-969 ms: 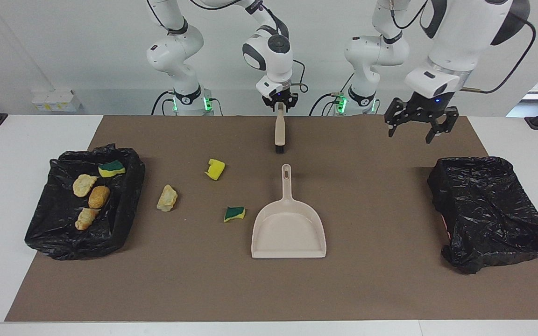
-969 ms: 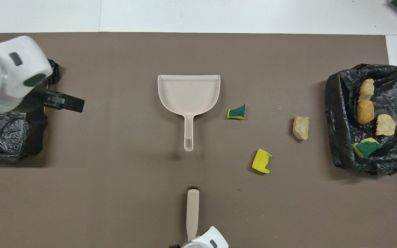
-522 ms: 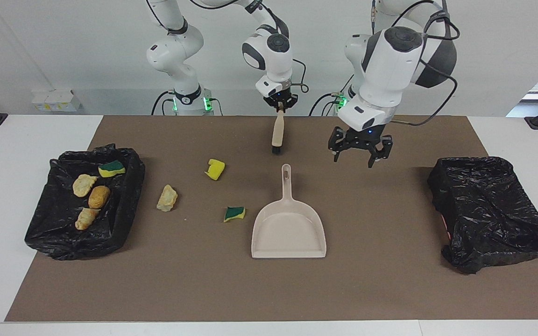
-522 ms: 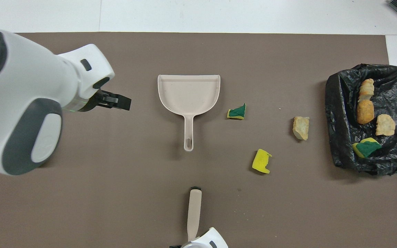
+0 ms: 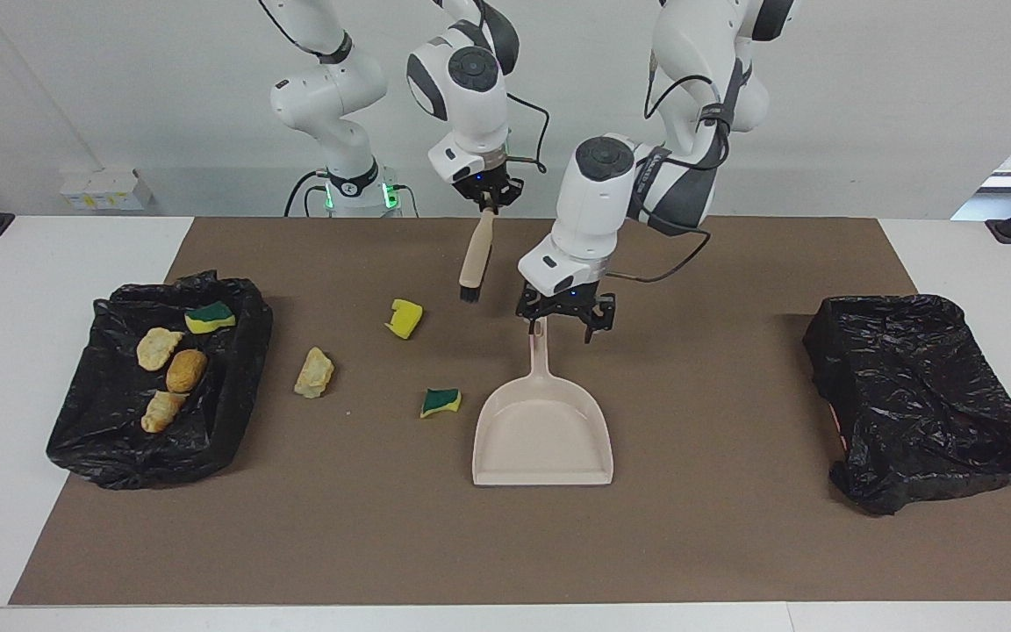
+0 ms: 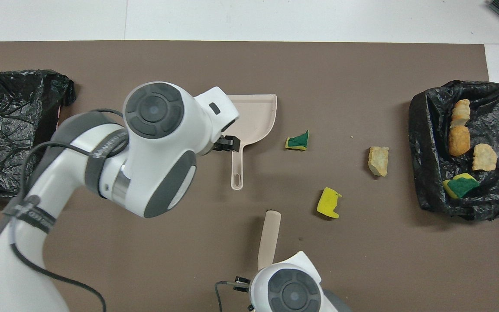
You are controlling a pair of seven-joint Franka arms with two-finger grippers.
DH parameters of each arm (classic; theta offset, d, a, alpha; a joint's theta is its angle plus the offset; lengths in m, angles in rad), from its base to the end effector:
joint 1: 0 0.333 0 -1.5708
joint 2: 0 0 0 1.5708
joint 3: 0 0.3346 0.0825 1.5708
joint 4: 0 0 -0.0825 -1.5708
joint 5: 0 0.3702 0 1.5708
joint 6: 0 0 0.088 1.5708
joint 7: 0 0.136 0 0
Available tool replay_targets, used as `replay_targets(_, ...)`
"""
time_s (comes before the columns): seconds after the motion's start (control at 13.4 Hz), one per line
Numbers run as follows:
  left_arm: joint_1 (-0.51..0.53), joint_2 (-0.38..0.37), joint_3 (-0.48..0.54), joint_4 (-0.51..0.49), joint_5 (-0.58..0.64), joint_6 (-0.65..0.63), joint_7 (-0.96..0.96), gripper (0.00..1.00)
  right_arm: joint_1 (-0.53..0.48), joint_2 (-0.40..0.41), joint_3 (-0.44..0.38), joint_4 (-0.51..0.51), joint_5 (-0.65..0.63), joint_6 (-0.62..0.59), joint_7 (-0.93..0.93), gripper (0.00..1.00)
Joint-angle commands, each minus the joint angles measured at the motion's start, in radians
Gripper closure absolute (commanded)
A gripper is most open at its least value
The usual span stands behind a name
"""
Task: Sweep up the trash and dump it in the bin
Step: 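Grasp the dustpan handle with the left gripper while the right gripper lifts the brush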
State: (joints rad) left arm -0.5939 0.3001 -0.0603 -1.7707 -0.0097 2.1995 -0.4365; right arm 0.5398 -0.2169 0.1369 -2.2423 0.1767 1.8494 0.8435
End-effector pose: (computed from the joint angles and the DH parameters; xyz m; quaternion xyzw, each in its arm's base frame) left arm 0.5147 -0.3917 0.3999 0.9924 -0.1039 0.0485 0.0445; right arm 0.3312 0.2923 0.4398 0.9869 -0.1172 -0.1105 0.0114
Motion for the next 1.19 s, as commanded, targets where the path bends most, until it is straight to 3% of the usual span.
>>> replay_targets(0.0, -0.035, -0.003, 0.017, -0.069, 0.013, 0.074, -0.033, 0.0, -0.118, 0.037, 0.01, 0.093, -0.086, -0.116, -0.128, 1.0)
replay_targets(0.37, -0.061, 0.034, 0.019, -0.069, 0.013, 0.083, -0.05, 0.04, -0.325, 0.07, 0.012, 0.086, -0.351, -0.111, -0.354, 1.0)
replay_targets(0.6, -0.06, 0.033, 0.019, -0.07, 0.013, 0.022, -0.056, 0.5, -0.461, 0.083, 0.012, 0.067, -0.422, -0.076, -0.515, 1.0)
replay_targets(0.67, -0.058, 0.031, 0.02, -0.064, 0.013, -0.007, -0.057, 0.71, -0.492, 0.097, 0.012, 0.056, -0.465, -0.055, -0.541, 1.0)
replay_targets(0.82, -0.049, 0.022, 0.025, -0.053, 0.017, -0.014, -0.054, 1.0, -0.556, 0.12, 0.012, 0.03, -0.506, 0.02, -0.599, 1.0)
replay_targets(1.12, -0.03, 0.01, 0.028, -0.033, 0.103, -0.014, -0.042, 1.0, -0.601, 0.157, 0.013, -0.035, -0.506, 0.134, -0.648, 1.0)
